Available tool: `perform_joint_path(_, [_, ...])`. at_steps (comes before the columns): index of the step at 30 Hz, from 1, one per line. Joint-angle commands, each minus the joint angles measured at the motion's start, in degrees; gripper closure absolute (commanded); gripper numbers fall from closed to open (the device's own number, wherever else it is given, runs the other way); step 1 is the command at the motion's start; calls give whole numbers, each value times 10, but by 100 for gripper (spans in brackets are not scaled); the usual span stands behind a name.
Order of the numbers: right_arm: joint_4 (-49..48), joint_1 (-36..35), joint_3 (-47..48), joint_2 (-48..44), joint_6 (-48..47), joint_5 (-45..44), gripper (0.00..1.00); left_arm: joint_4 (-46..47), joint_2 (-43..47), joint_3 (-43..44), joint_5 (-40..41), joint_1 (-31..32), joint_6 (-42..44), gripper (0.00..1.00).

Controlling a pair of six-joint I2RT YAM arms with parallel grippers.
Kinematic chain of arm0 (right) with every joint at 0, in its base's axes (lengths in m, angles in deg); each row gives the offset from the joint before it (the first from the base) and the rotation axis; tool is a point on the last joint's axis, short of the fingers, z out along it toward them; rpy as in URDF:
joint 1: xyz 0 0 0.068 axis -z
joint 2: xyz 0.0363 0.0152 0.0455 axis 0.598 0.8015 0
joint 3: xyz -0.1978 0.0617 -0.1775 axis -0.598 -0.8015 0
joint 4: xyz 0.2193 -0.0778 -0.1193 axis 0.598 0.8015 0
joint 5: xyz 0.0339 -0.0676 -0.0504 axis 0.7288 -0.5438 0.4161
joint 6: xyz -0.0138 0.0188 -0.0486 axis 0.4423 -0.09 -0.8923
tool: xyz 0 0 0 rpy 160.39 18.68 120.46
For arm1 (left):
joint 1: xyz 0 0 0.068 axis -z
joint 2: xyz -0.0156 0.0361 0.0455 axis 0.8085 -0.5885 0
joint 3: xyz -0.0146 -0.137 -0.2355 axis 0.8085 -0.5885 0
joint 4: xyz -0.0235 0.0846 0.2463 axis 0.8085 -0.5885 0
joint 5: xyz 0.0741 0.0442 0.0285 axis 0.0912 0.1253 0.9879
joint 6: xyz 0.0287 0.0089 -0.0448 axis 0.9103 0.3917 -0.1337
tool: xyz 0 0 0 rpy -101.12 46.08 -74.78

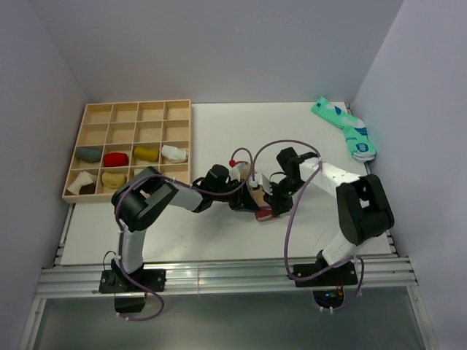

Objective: Roll the socks
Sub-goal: Roll the sock at the center of the board.

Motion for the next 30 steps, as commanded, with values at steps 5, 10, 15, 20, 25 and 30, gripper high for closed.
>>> perform_joint_path(5, [161,36,103,109,12,42,75,80,60,-38,36,6,-5,90])
perform_joint_path(10, [236,53,183,198,21,57,76,123,66,-63,36,7,-5,84])
perform_joint_path(15, [259,72,207,236,11,63,76,115,92,-81,84,15,26,74])
perform_joint_path(20, [256,77,204,240,14,56,76,104,121,-89,126,20,59,66])
perform_joint_path(25, [319,78,246,284,0,67,76,87,123,-60,157,37,131,63])
perform_joint_path(30, [333,83,267,317,21,68,76,131,103,-50,148,45,181,59])
